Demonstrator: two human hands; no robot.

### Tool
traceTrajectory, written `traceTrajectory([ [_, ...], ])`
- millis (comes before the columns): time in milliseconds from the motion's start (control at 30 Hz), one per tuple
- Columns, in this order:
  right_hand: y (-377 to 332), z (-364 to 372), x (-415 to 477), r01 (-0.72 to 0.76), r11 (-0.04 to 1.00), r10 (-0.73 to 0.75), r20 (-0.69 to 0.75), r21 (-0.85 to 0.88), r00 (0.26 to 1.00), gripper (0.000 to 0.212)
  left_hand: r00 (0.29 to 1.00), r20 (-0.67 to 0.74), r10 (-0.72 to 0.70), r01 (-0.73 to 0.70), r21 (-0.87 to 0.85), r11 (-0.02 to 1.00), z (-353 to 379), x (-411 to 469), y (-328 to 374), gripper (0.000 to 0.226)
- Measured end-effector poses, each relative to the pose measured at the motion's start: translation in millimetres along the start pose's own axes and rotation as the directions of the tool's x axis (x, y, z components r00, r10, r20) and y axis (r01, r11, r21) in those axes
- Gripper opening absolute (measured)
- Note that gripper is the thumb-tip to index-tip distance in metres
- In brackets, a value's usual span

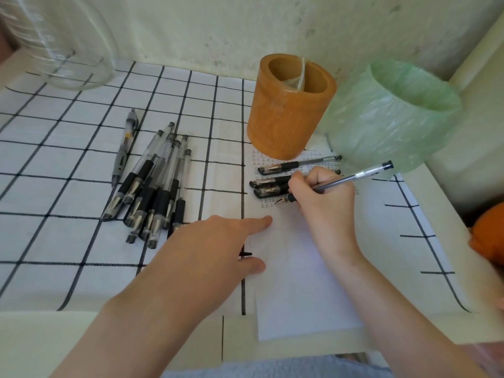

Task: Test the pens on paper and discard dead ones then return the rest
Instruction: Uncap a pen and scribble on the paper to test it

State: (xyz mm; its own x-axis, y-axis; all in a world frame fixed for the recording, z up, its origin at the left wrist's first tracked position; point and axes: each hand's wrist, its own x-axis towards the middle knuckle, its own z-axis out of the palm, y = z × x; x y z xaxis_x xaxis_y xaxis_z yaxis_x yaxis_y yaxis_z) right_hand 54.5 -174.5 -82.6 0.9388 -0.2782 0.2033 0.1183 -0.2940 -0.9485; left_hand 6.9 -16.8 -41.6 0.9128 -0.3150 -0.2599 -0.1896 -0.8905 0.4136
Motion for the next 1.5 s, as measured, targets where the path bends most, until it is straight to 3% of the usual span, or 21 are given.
traceTrajectory([
  [600,-1.2,-0.3,0.9,0.028,0.999,-0.029,-0.01,-0.021,1.0,0.046,1.0,0.008,0.011,-0.011,-0.047,0.999,2.1,0.6,-3.7,0.056],
  [767,-2.8,-0.6,0.2,0.007,1.0,-0.007,-0.007,0.001,1.0,0.034,1.0,0.003,0.014,-0.013,-0.046,0.999,3.9,1.7,-5.9,0.057],
  [900,-1.9,-0.1,0.7,0.013,1.0,-0.014,-0.024,-0.021,1.0,0.042,1.0,0.005,0.012,-0.012,-0.046,0.999,4.2,2.2,-5.3,0.056],
  [1367,-4.4,-0.4,-0.6,0.007,1.0,-0.007,0.003,-0.019,1.0,0.03,1.0,0.006,0.004,-0.004,-0.076,0.997,3.2,0.9,-5.5,0.055],
  [1500,-5.2,-0.6,-0.5,0.001,1.0,-0.001,0.007,-0.019,1.0,0.042,1.0,0.015,0.001,0.0,-0.078,0.997,2.4,0.2,-4.3,0.055],
])
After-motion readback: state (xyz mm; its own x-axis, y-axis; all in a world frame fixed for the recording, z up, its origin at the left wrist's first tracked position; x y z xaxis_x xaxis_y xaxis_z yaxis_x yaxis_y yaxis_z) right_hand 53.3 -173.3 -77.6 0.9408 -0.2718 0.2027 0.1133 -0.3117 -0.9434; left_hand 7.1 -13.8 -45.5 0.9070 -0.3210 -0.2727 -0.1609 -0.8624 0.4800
